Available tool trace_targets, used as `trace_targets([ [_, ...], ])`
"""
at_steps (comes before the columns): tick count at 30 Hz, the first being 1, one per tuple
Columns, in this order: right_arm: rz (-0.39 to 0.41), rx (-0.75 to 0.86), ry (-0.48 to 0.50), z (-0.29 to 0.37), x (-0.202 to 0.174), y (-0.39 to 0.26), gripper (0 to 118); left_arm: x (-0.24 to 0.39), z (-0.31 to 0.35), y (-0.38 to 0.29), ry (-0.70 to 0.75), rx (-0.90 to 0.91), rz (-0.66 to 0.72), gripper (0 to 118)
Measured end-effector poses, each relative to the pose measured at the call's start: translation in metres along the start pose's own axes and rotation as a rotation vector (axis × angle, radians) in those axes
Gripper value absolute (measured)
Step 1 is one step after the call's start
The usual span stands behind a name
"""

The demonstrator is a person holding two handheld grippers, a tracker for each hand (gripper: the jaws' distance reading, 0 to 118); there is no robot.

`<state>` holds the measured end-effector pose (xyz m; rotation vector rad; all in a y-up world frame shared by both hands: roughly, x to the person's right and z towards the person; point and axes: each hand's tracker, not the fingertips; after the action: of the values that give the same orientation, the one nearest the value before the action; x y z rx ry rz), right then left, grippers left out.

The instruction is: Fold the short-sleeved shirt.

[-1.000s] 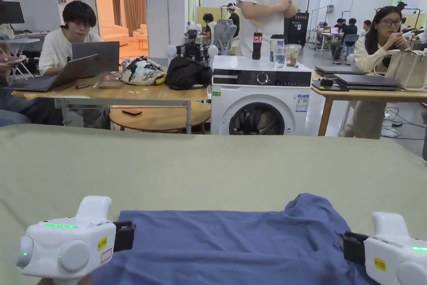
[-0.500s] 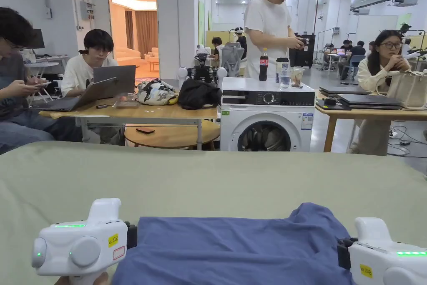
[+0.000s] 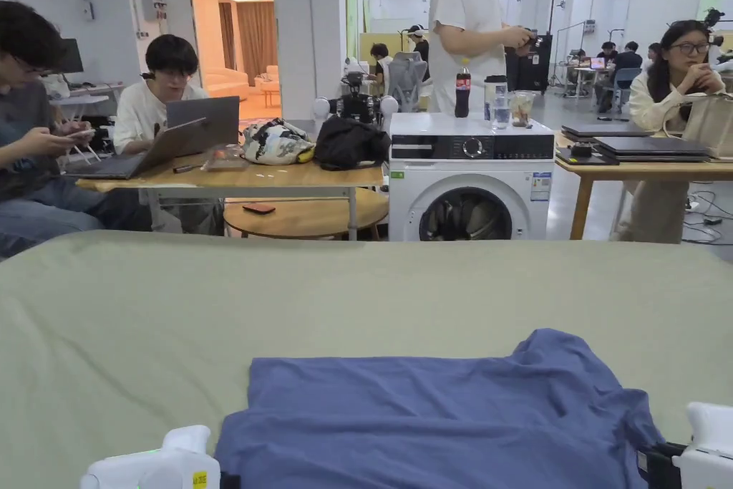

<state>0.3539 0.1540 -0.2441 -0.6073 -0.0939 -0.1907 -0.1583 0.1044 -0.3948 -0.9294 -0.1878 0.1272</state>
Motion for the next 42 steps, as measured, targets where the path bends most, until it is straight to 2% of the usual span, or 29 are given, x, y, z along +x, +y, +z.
trace_targets([
  [1,-0.007,-0.006,-0.011,0.001,0.006,-0.002,0,0.001,0.005,0.0,-0.022,0.033,-0.007,21],
  [3,-0.023,-0.014,-0.04,-0.002,0.017,-0.006,0,0.008,0.001,0.003,-0.023,0.007,-0.023,8],
  [4,-0.031,-0.023,-0.068,-0.004,0.022,-0.007,0,0.012,0.0,0.003,0.008,0.001,-0.074,3],
  [6,-0.06,-0.038,-0.116,-0.011,0.029,-0.007,0,0.018,-0.005,0.002,0.032,-0.015,-0.126,2],
  [7,-0.083,-0.05,-0.117,-0.017,0.033,-0.008,5,0.019,-0.005,0.003,0.034,-0.024,-0.122,2],
  [8,-0.111,-0.06,-0.094,-0.024,0.036,-0.01,26,0.019,-0.004,0.004,0.035,-0.034,-0.123,2],
  [9,-0.129,-0.068,-0.076,-0.029,0.038,-0.012,55,0.019,-0.004,0.005,0.033,-0.036,-0.126,2],
  [10,-0.133,-0.081,-0.077,-0.035,0.038,-0.013,72,0.019,-0.004,0.005,0.033,-0.041,-0.135,2],
  [14,-0.117,-0.22,-0.085,-0.066,0.033,-0.03,67,0.019,-0.007,0.002,0.04,-0.032,-0.155,2],
  [15,-0.099,-0.236,-0.118,-0.066,0.028,-0.035,56,0.019,-0.006,0.002,0.041,-0.031,-0.156,2],
  [16,-0.08,-0.202,-0.141,-0.061,0.026,-0.033,30,0.018,-0.007,0.002,0.041,-0.029,-0.156,2],
  [17,-0.106,-0.206,-0.082,-0.058,0.028,-0.028,4,0.017,-0.006,0.002,0.039,-0.024,-0.155,2],
  [18,-0.113,-0.222,-0.093,-0.056,0.028,-0.023,2,0.014,-0.005,0.005,0.031,-0.029,-0.151,2],
  [21,-0.065,-0.21,-0.126,-0.045,0.025,-0.015,2,0.001,0.013,0.014,-0.03,-0.023,-0.092,2],
  [23,-0.039,-0.126,-0.177,-0.026,0.021,-0.01,2,-0.002,0.038,0.015,-0.037,0.035,-0.1,1],
  [27,-0.079,-0.077,-0.147,0.011,0.021,-0.003,2,-0.009,0.081,0.015,-0.085,0.118,-0.103,1],
  [32,0.004,-0.099,-0.15,0.054,0.02,-0.033,2,-0.025,0.121,-0.024,-0.065,0.137,-0.176,1],
  [38,-0.015,-0.147,-0.102,0.08,0.024,-0.085,2,-0.065,0.142,-0.076,-0.079,0.104,-0.142,1],
  [42,0.02,-0.18,-0.099,0.07,0.019,-0.104,4,-0.062,0.145,-0.091,-0.123,0.146,-0.123,1],
])
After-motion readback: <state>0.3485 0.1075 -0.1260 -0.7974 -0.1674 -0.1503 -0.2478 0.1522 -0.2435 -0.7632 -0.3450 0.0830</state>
